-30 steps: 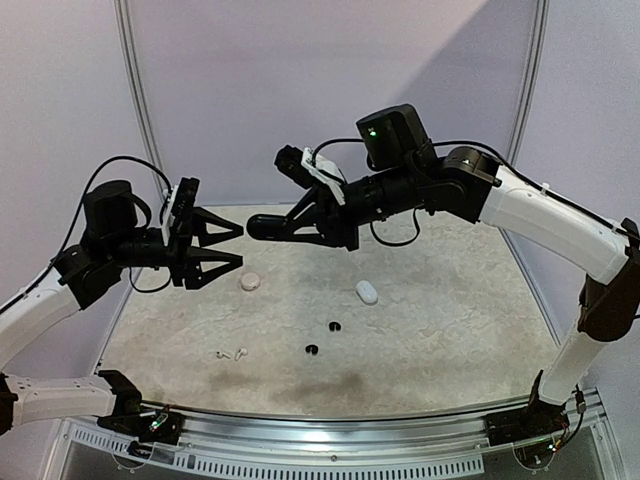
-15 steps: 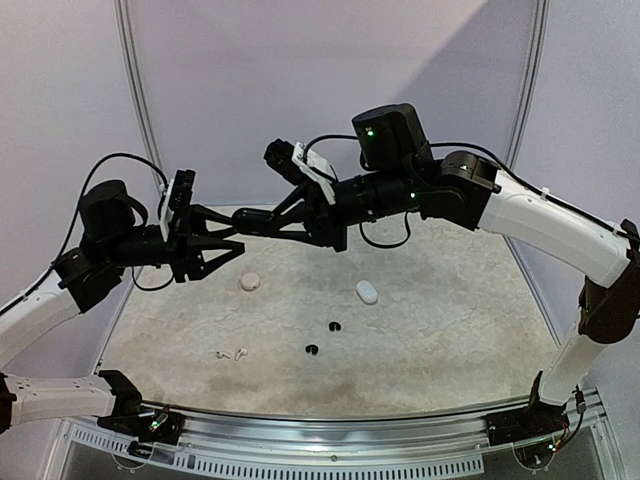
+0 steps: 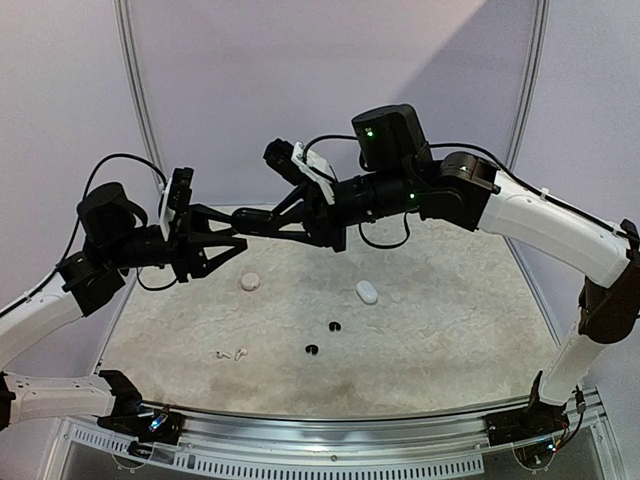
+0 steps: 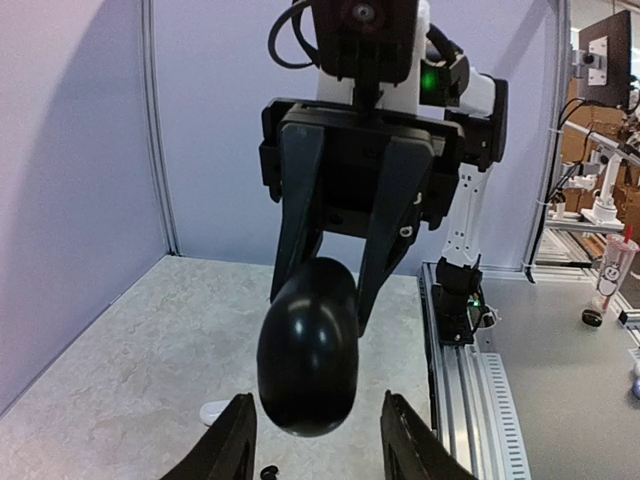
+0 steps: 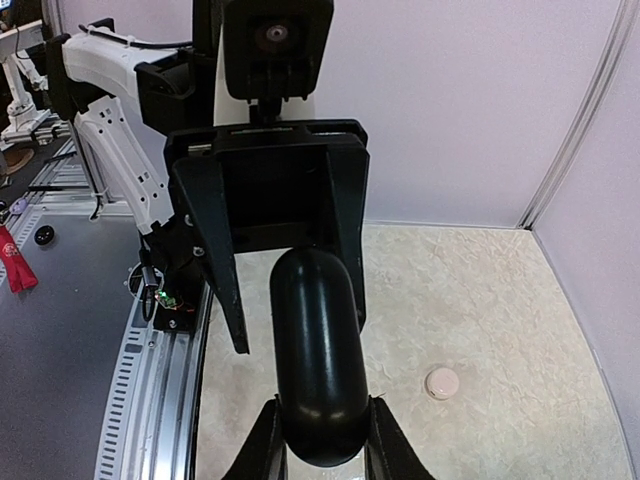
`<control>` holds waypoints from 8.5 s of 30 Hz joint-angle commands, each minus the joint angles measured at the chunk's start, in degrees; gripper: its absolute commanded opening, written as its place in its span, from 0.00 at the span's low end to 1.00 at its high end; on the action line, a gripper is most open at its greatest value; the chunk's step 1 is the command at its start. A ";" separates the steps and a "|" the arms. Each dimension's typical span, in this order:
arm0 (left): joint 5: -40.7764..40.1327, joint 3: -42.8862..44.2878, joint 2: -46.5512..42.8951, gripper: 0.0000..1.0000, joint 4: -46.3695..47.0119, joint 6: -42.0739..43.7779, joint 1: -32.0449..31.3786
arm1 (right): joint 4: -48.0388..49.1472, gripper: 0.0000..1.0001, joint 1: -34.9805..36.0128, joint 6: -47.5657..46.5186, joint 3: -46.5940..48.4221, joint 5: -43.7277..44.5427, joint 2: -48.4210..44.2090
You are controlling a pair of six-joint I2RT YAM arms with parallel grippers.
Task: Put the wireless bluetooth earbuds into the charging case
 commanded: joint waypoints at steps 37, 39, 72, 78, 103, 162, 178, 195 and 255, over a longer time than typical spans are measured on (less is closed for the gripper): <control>2.24 -1.63 1.92 0.23 4.52 -3.90 -3.73 | 2.35 0.00 0.56 0.16 -0.34 -0.79 0.77; 2.44 -1.92 1.87 0.25 4.68 -4.35 -3.73 | 2.28 0.00 0.54 0.05 -0.12 -0.86 0.80; 2.38 -2.21 0.27 0.00 0.40 6.58 -3.99 | 3.00 0.55 0.52 2.92 2.76 3.59 4.16; 3.08 -2.55 -0.58 0.00 -6.29 12.36 -4.16 | -0.01 0.53 0.23 3.32 5.50 5.44 4.85; -0.84 -7.53 -1.92 0.00 2.61 -0.07 -4.27 | -3.93 0.51 -2.23 5.76 6.06 0.67 6.89; -4.92 -18.14 -7.25 0.00 5.42 -6.12 4.00 | -16.26 0.26 -14.79 2.57 -5.66 2.65 31.23; -5.27 -18.75 -7.40 0.00 5.28 -5.92 4.44 | -17.42 0.27 -13.54 1.42 -9.42 0.87 30.55; -5.36 -18.96 -7.49 0.00 4.78 -5.39 4.71 | -19.15 0.22 -12.38 1.52 -11.88 -2.11 27.85; 8.31 -17.50 -4.62 0.00 9.93 11.83 2.57 | -20.90 0.00 4.38 -2.84 18.33 5.72 8.10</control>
